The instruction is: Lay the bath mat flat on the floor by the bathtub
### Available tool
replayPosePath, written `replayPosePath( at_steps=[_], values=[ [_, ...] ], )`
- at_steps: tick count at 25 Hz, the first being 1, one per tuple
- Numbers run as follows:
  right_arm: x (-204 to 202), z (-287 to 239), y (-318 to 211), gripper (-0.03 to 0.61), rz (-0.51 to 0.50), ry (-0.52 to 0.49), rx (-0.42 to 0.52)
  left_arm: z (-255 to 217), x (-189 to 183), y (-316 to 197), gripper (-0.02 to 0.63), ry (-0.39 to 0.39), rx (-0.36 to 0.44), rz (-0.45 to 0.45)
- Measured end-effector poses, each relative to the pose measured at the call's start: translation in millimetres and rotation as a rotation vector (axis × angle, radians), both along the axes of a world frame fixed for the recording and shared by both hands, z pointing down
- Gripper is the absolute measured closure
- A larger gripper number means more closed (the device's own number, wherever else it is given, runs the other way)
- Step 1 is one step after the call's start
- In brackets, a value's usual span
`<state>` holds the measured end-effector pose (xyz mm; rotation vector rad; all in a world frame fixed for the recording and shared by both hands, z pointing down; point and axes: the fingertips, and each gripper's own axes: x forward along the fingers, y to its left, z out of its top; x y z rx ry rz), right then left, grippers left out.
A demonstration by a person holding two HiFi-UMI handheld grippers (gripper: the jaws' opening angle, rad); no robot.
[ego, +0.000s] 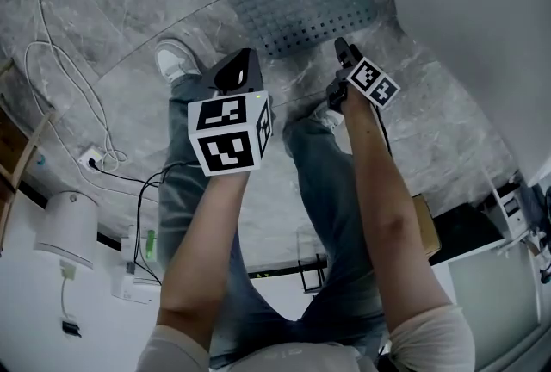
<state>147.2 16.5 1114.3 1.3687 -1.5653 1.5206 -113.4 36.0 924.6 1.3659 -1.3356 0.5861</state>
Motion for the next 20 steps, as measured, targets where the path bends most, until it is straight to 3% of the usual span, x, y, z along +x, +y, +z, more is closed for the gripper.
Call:
replayPosePath(
  at_steps=[7, 15, 20],
  values=[
    [3, 38, 2, 0.339, -0.036, 0.074, -0.024, 8, -8, -10, 0.597, 0.031, -0.048, 0.064],
    [-10, 70, -10, 0.288, -0.054, 0.161, -0.028, 7, -18, -29, 0.598, 0.050, -0.043, 0.105],
    [-7, 74, -8, 0.304, -0.048, 0.230, -0.059, 8, -24, -33, 0.598, 0.070, -0.045, 0.099]
  ],
)
